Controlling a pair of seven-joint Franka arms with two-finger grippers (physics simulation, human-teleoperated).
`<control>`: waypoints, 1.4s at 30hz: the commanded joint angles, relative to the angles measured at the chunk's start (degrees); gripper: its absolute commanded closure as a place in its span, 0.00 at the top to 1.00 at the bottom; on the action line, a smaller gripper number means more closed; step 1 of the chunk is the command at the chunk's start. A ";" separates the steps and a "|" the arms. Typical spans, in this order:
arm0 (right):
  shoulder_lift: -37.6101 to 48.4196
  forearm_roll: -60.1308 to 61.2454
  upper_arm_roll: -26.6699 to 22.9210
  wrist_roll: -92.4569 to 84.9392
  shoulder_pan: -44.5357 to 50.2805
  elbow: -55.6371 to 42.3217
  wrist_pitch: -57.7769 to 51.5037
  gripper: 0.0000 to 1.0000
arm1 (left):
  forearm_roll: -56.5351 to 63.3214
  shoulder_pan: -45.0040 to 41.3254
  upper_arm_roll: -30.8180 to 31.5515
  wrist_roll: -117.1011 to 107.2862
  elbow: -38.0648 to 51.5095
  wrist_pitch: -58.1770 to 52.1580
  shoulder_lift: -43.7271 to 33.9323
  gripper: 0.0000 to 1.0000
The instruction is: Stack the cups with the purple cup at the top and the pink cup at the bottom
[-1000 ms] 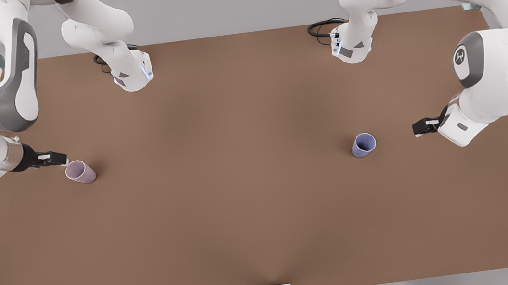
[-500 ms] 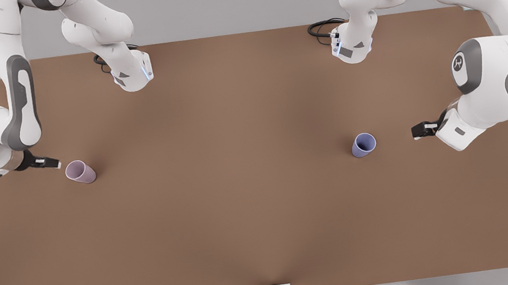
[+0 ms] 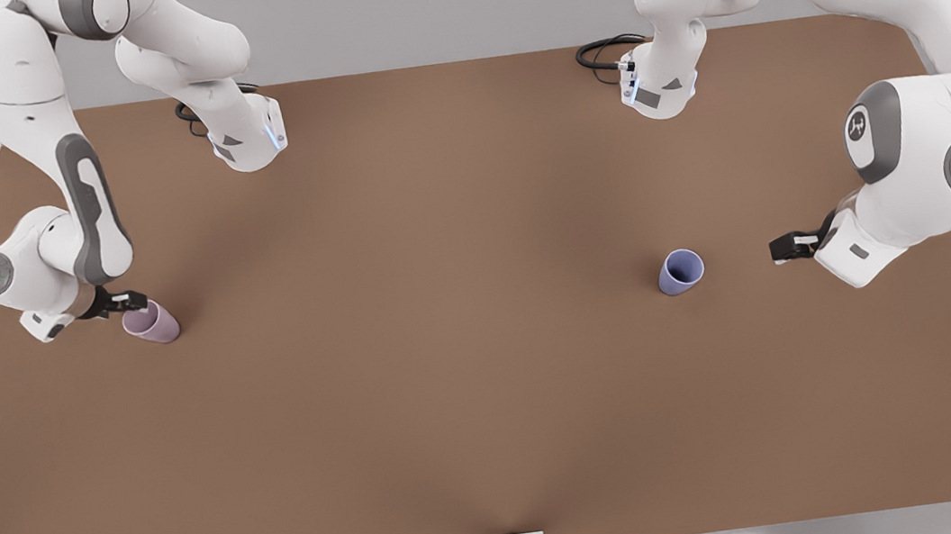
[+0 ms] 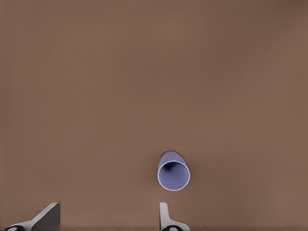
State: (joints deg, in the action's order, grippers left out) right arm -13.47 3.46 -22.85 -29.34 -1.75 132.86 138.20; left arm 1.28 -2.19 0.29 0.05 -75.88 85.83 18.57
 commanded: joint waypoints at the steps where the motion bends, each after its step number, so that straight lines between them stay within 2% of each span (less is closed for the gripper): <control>1: -0.24 0.24 -0.01 -8.71 -0.01 0.29 4.18 0.88 | 0.03 0.00 -0.02 0.56 0.03 0.04 -0.03 1.00; 4: -0.77 0.24 -0.01 -8.71 -0.01 0.20 4.27 0.71 | 0.03 0.00 -0.11 0.56 0.03 -0.04 0.15 1.00; 6: -1.03 0.32 -0.01 -8.71 -0.01 0.03 4.27 0.56 | -0.32 0.00 -0.11 0.56 0.03 0.04 0.23 1.00; 9: -1.73 3.05 -0.01 -8.62 0.43 -0.15 4.27 0.42 | -0.41 0.00 -0.11 0.56 0.03 0.04 0.50 1.00; 11: -1.56 3.05 0.08 -7.75 0.96 -0.24 3.83 0.21 | -0.49 0.00 -0.11 0.56 0.03 0.04 0.50 1.00; 16: -0.07 3.05 0.26 -5.99 1.93 -0.50 2.34 0.21 | -0.49 0.09 -0.20 0.56 0.03 0.39 0.85 1.00; 20: 5.82 3.05 1.66 0.59 7.81 -3.92 -7.76 0.21 | -0.58 0.26 -0.20 0.56 -0.06 0.57 1.20 1.00; 23: 6.00 3.05 16.59 19.92 7.90 -9.46 -11.02 0.21 | -0.76 0.09 -0.20 0.65 -3.58 3.03 0.59 1.00; 25: 3.10 3.05 28.02 37.33 8.25 -15.87 -12.87 0.21 | -1.37 0.09 -0.11 0.91 -4.71 4.08 0.76 1.00; 26: 1.08 3.05 30.93 44.45 10.18 -18.86 -12.87 0.21 | -2.08 0.00 -0.11 0.91 -8.14 7.16 -0.03 1.00; 27: -0.94 3.14 31.11 50.07 14.40 -22.03 -13.48 0.21 | -2.69 0.00 -0.11 0.91 -10.86 9.97 -0.64 1.00; 29: -10.06 3.84 31.11 62.20 24.58 -35.02 -15.32 0.21 | -3.66 -0.09 -0.11 0.91 -16.57 15.76 -1.78 1.00; 30: -15.44 3.66 31.02 67.57 29.16 -41.53 -15.85 0.21 | -3.75 -0.09 -0.02 0.91 -26.24 25.43 -4.95 1.00; 32: -25.90 3.22 30.49 76.89 35.85 -56.22 -17.96 0.21 | -3.83 -0.18 0.59 0.74 -30.29 30.45 -4.60 1.00; 34: -31.70 3.14 27.24 79.71 40.59 -64.30 -20.33 0.21 | -5.77 -1.14 0.68 0.74 -31.53 31.86 -3.64 1.00; 36: -43.30 3.22 22.23 84.10 47.63 -78.02 -22.45 0.21 | -5.77 -1.67 0.68 0.74 -32.93 33.70 -2.84 1.00; 40: -47.70 3.22 22.06 86.74 48.33 -81.54 -21.04 0.21 | -5.77 -2.38 0.68 0.83 -38.29 37.22 -3.90 1.00; 42: -49.11 3.31 20.12 86.74 49.65 -81.89 -20.69 0.21 | -5.77 -2.38 0.68 0.83 -42.69 41.17 -5.13 1.00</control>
State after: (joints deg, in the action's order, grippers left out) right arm -62.15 6.96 -2.22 19.64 47.52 51.26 118.59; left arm -4.40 -4.57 0.96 0.78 -117.36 119.47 13.87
